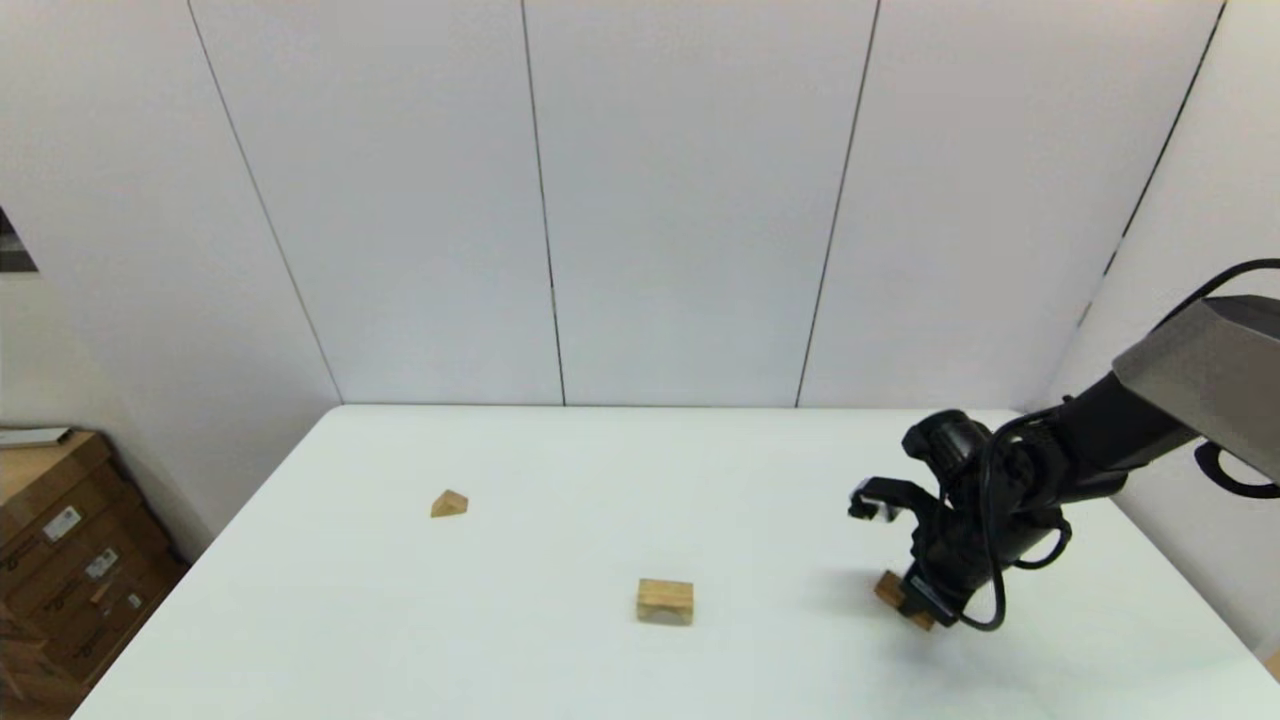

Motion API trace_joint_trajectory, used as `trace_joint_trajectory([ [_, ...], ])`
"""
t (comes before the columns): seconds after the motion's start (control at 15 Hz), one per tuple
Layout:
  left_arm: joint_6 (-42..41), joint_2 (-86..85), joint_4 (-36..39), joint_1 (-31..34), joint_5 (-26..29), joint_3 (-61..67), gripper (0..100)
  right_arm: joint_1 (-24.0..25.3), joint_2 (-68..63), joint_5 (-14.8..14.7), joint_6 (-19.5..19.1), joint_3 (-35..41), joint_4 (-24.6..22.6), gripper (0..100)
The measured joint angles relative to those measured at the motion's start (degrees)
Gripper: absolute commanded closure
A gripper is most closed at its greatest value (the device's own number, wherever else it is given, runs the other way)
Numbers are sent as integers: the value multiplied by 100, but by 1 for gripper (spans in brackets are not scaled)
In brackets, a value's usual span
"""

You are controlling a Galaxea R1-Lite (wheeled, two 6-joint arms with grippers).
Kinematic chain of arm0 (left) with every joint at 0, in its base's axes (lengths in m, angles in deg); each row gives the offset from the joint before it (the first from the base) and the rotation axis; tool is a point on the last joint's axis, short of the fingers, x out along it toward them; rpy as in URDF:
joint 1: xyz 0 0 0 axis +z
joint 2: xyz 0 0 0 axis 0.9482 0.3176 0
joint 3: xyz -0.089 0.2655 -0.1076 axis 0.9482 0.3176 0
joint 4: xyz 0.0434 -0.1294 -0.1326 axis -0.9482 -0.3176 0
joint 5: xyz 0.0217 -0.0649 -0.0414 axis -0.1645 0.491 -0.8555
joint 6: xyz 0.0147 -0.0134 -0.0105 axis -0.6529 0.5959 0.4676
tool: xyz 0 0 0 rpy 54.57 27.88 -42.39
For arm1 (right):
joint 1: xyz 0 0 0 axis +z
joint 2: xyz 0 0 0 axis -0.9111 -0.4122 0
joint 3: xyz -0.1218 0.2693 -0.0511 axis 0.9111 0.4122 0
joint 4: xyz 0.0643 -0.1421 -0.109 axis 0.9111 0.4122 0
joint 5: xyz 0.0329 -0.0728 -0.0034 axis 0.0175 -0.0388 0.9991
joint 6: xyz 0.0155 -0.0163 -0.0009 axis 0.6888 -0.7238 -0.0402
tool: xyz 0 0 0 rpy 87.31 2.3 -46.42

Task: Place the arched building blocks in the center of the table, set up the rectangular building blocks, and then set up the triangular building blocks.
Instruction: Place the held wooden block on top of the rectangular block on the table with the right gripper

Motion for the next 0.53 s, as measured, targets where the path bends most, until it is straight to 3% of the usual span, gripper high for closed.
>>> trace_joint_trajectory([
  [0.27,0,0,2,0,0,0,0,1201,777,37,50,-74,30,100],
  [0.53,0,0,0,-2,0,0,0,2569,951,-7,193,-946,291,100],
])
